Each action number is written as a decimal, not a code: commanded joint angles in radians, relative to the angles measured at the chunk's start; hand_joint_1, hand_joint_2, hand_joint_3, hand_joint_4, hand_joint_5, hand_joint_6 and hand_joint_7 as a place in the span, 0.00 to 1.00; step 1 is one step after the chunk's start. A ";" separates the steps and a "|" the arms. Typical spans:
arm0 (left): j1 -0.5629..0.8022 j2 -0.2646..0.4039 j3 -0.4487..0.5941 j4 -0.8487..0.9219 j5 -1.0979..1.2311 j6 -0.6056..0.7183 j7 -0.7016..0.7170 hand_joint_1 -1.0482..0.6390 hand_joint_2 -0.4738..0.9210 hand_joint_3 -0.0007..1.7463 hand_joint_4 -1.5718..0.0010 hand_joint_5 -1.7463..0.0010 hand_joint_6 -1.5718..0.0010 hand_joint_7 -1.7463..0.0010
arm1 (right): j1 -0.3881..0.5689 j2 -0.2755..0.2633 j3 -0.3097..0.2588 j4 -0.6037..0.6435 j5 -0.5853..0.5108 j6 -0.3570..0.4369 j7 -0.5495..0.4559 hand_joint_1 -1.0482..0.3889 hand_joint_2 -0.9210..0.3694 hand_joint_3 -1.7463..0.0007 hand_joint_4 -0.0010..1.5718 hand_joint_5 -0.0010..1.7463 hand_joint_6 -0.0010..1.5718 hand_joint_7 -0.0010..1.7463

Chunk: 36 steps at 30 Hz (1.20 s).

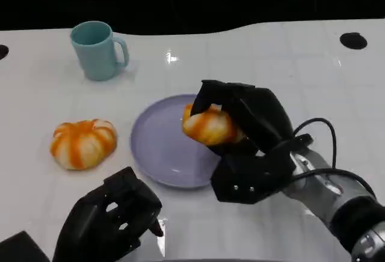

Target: Grasp the bread from the table and place it into the plate.

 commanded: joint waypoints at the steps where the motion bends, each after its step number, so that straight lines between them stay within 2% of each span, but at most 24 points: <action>1: 0.013 0.003 0.000 -0.004 0.004 -0.004 0.010 0.29 1.00 0.18 0.63 0.00 0.64 0.17 | -0.067 0.036 -0.016 0.098 0.040 0.009 0.044 0.63 0.51 0.16 0.62 1.00 0.46 0.99; 3: 0.017 0.001 -0.001 -0.009 0.004 -0.001 0.012 0.29 1.00 0.18 0.63 0.00 0.64 0.17 | -0.086 0.056 -0.038 0.136 0.084 0.022 0.114 0.65 0.49 0.18 0.60 1.00 0.46 0.95; 5: 0.017 0.001 -0.001 -0.008 0.007 -0.006 0.013 0.28 1.00 0.18 0.63 0.00 0.64 0.17 | -0.096 0.070 -0.058 0.151 0.127 0.045 0.197 0.64 0.38 0.37 0.46 0.97 0.47 0.58; 6: 0.017 0.001 -0.001 -0.009 0.007 -0.006 0.012 0.28 1.00 0.18 0.63 0.00 0.64 0.17 | -0.100 0.074 -0.064 0.153 0.141 0.055 0.230 0.63 0.33 0.47 0.40 0.88 0.48 0.39; 7: 0.018 0.001 -0.002 -0.010 0.006 -0.005 0.012 0.29 1.00 0.18 0.63 0.00 0.64 0.17 | -0.103 0.075 -0.064 0.152 0.147 0.064 0.259 0.61 0.28 0.53 0.36 0.76 0.46 0.28; 8: 0.017 0.001 -0.002 -0.008 0.007 -0.008 0.011 0.29 1.00 0.18 0.63 0.00 0.64 0.17 | -0.106 0.074 -0.059 0.146 0.145 0.075 0.282 0.58 0.24 0.60 0.33 0.62 0.44 0.19; 10: 0.015 0.002 -0.001 -0.008 0.003 -0.004 0.009 0.28 1.00 0.18 0.63 0.00 0.64 0.17 | -0.110 0.072 -0.049 0.137 0.138 0.086 0.312 0.50 0.11 0.76 0.23 0.34 0.33 0.05; 12: 0.013 0.002 0.001 -0.006 0.001 -0.005 0.007 0.29 1.00 0.18 0.63 0.00 0.64 0.18 | -0.108 0.067 -0.038 0.123 0.128 0.094 0.336 0.44 0.03 0.86 0.15 0.21 0.24 0.01; 15: 0.013 0.002 0.001 -0.003 0.001 -0.008 0.006 0.29 1.00 0.18 0.63 0.00 0.63 0.18 | -0.098 0.053 -0.018 0.087 0.111 0.115 0.378 0.37 0.00 0.87 0.04 0.15 0.15 0.00; 17: 0.016 0.002 0.000 -0.003 0.006 -0.017 0.007 0.29 1.00 0.18 0.62 0.00 0.63 0.19 | -0.087 0.043 -0.007 0.057 0.103 0.124 0.395 0.31 0.00 0.84 0.01 0.12 0.11 0.00; 22: 0.025 0.001 -0.003 -0.017 0.005 -0.010 0.010 0.29 1.00 0.18 0.62 0.00 0.62 0.19 | -0.060 0.024 -0.003 -0.006 0.106 0.127 0.423 0.25 0.00 0.81 0.00 0.12 0.11 0.00; 30: 0.033 0.004 -0.003 -0.025 0.010 -0.016 0.009 0.29 1.00 0.19 0.62 0.00 0.63 0.19 | 0.004 -0.001 -0.016 -0.151 0.131 0.159 0.506 0.25 0.00 0.81 0.00 0.12 0.10 0.00; 36: 0.033 0.004 -0.001 -0.025 0.010 -0.020 0.012 0.29 1.00 0.20 0.63 0.00 0.63 0.18 | 0.068 -0.035 -0.023 -0.263 0.148 0.153 0.535 0.25 0.00 0.81 0.01 0.14 0.12 0.01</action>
